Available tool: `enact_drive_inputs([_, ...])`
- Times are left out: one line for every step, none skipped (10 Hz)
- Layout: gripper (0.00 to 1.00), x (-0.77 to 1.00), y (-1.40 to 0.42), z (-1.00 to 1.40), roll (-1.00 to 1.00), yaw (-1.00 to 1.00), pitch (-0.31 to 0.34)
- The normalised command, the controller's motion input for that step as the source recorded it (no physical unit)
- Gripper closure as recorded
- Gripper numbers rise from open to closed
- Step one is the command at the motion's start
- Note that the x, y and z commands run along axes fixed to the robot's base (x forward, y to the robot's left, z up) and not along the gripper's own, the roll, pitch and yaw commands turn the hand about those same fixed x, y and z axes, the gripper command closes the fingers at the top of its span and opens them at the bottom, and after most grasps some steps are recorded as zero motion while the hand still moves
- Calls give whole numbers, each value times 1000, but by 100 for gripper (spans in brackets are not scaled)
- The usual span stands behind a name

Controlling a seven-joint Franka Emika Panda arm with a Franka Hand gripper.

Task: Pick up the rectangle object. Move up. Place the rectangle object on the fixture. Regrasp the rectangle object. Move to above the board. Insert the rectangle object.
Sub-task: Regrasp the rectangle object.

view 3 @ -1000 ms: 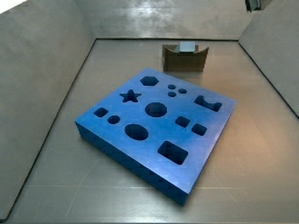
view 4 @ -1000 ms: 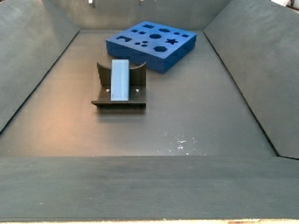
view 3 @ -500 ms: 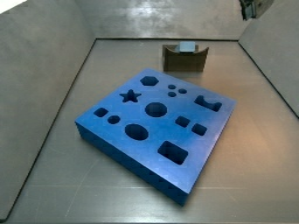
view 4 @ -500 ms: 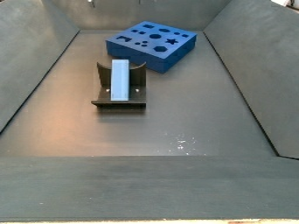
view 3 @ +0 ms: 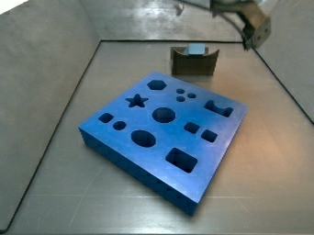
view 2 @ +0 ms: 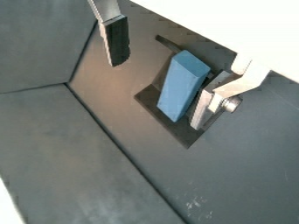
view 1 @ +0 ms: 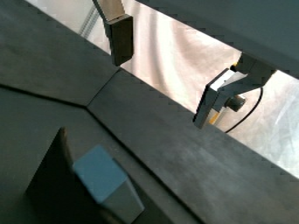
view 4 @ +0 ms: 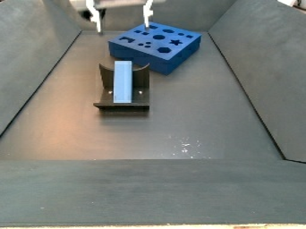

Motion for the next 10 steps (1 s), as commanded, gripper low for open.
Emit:
enact_drive_inputs([0, 78, 52, -1000, 126, 109, -205])
enact_drive_inputs([0, 83, 48, -1000, 127, 82, -217])
enact_drive_inputs([0, 95, 43, -1000, 120, 17, -204])
enact_drive_inputs([0, 102, 42, -1000, 123, -4, -201])
enact_drive_inputs([0, 105, 35, -990, 128, -29, -173])
enact_drive_inputs([0, 92, 23, -790, 123, -54, -143])
enact_drive_inputs([0, 84, 16, -645, 118, -65, -103])
enact_drive_inputs([0, 76, 11, -502, 123, -68, -66])
enact_drive_inputs([0, 72, 6, -320, 115, -59, -41])
enact_drive_inputs([0, 48, 4, -206, 92, -42, -6])
